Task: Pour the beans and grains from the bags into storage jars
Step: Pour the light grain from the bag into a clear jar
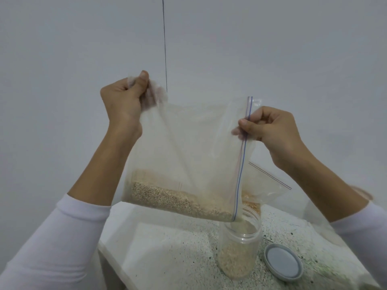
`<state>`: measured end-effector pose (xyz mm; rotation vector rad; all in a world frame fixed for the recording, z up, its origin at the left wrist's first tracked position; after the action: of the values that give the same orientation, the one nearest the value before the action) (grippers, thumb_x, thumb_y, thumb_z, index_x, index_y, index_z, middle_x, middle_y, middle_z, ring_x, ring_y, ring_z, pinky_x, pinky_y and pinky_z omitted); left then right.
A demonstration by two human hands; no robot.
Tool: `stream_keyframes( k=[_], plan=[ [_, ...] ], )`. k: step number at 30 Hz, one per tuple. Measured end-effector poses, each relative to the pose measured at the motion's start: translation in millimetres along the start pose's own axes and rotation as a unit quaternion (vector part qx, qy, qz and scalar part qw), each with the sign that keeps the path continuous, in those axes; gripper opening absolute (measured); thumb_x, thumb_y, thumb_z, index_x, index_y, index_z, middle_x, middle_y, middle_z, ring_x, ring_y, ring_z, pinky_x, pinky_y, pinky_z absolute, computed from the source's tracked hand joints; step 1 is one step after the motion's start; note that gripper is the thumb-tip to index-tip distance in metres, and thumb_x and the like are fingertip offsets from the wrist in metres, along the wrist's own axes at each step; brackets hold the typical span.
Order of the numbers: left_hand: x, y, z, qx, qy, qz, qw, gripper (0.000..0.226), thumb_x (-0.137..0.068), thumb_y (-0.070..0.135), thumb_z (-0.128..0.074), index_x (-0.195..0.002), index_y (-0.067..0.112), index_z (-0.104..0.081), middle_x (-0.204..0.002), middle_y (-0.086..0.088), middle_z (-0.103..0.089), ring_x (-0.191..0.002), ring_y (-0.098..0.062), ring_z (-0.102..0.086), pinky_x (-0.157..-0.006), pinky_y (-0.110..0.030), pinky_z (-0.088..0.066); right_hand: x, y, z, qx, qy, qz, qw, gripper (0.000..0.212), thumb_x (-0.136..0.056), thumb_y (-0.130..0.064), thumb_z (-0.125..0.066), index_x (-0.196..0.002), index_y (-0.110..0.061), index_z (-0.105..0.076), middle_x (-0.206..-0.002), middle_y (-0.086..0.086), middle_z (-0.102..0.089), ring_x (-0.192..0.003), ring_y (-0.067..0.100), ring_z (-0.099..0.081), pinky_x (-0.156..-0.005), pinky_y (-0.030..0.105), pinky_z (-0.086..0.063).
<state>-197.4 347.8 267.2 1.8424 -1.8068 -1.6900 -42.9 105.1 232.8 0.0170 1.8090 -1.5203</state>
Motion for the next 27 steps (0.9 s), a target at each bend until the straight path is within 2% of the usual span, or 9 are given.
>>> stream_keyframes(
  k=[2, 3, 6, 8, 12, 15, 19, 22, 27],
  plan=[
    [-3, -2, 7, 0.000, 0.022, 0.005, 1.000, 0.035, -0.085, 0.015, -0.070, -0.055, 0.005, -0.055, -0.076, -0.018, -0.056, -0.071, -0.029, -0.057, -0.073, -0.049, -0.057, 0, -1, 2, -0.004, 0.010, 0.004, 1.000, 0.025, -0.084, 0.006, -0.064, -0.066, -0.005, -0.052, -0.056, 0.004, -0.068, -0.063, 0.025, -0.066, -0.061, 0.027, -0.056],
    [-3, -2, 6, 0.005, 0.014, 0.008, 1.000, 0.035, -0.085, 0.015, -0.071, -0.054, 0.007, -0.056, -0.074, -0.017, -0.057, -0.071, -0.030, -0.057, -0.074, -0.050, -0.057, 0, 0, 2, -0.006, 0.013, 0.005, 1.000, 0.025, -0.084, 0.006, -0.064, -0.065, -0.006, -0.052, -0.056, 0.004, -0.067, -0.062, 0.023, -0.067, -0.060, 0.026, -0.055],
    [-1, -3, 1, 0.006, -0.002, 0.010, 1.000, 0.028, -0.088, 0.012, -0.067, -0.064, -0.001, -0.058, -0.076, -0.020, -0.058, -0.065, -0.029, -0.060, -0.068, -0.040, -0.056, 1, 2, -1, -0.007, 0.002, -0.006, 1.000, 0.024, -0.084, 0.007, -0.063, -0.066, -0.005, -0.053, -0.055, 0.005, -0.067, -0.059, 0.021, -0.066, -0.060, 0.026, -0.056],
    [-1, -1, 5, 0.023, 0.022, 0.003, 0.999, 0.030, -0.088, 0.011, -0.067, -0.062, 0.000, -0.056, -0.069, -0.016, -0.058, -0.062, -0.028, -0.060, -0.067, -0.045, -0.058, 0, -1, 1, -0.010, 0.008, -0.001, 1.000, 0.025, -0.084, 0.006, -0.064, -0.065, -0.006, -0.052, -0.056, 0.005, -0.067, -0.058, 0.020, -0.066, -0.060, 0.025, -0.056],
    [3, 0, -4, 0.028, -0.023, 0.003, 0.999, 0.028, -0.090, 0.009, -0.063, -0.066, -0.002, -0.058, -0.061, -0.013, -0.062, -0.056, -0.026, -0.063, -0.064, -0.034, -0.053, 2, 0, -3, -0.006, 0.001, -0.001, 1.000, 0.025, -0.084, 0.006, -0.064, -0.066, -0.006, -0.051, -0.057, 0.006, -0.068, -0.058, 0.020, -0.066, -0.061, 0.026, -0.056],
    [7, -1, -3, 0.042, -0.001, 0.000, 0.999, 0.028, -0.091, 0.007, -0.062, -0.065, -0.002, -0.058, -0.058, -0.011, -0.062, -0.054, -0.022, -0.063, -0.058, -0.029, -0.053, 3, 0, -4, -0.016, 0.009, 0.003, 1.000, 0.024, -0.084, 0.007, -0.064, -0.067, -0.004, -0.051, -0.057, 0.008, -0.066, -0.057, 0.017, -0.066, -0.058, 0.024, -0.055],
    [6, -1, -6, 0.026, -0.025, 0.008, 0.999, 0.028, -0.091, 0.009, -0.063, -0.067, -0.005, -0.060, -0.060, -0.013, -0.063, -0.056, -0.024, -0.063, -0.063, -0.034, -0.054, 3, 0, -7, -0.008, -0.002, -0.004, 1.000, 0.022, -0.084, 0.006, -0.063, -0.068, -0.004, -0.052, -0.057, 0.008, -0.067, -0.058, 0.020, -0.065, -0.059, 0.025, -0.056],
    [7, 0, -4, 0.035, -0.010, 0.000, 0.999, 0.032, -0.091, 0.007, -0.061, -0.061, 0.000, -0.059, -0.055, -0.008, -0.063, -0.053, -0.023, -0.064, -0.059, -0.031, -0.053, 3, 0, -6, -0.008, 0.004, -0.003, 1.000, 0.022, -0.084, 0.006, -0.064, -0.068, -0.003, -0.052, -0.055, 0.005, -0.067, -0.058, 0.019, -0.066, -0.059, 0.024, -0.056],
    [10, 2, -9, 0.029, -0.021, 0.007, 0.999, 0.031, -0.092, 0.008, -0.061, -0.062, 0.000, -0.059, -0.054, -0.007, -0.063, -0.053, -0.023, -0.063, -0.060, -0.032, -0.054, 4, 0, -8, -0.002, -0.006, -0.013, 1.000, 0.022, -0.085, 0.006, -0.063, -0.068, -0.003, -0.053, -0.057, 0.006, -0.068, -0.057, 0.020, -0.064, -0.060, 0.025, -0.056]
  ],
)
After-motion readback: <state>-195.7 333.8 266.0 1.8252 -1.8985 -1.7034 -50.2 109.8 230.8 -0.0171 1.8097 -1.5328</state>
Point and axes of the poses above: each hand's wrist, its own x-axis away from the middle knuckle, its own z-axis out of the back of the hand, y = z × x, the point moved 8 cm from there along -x, towards the middle knuckle
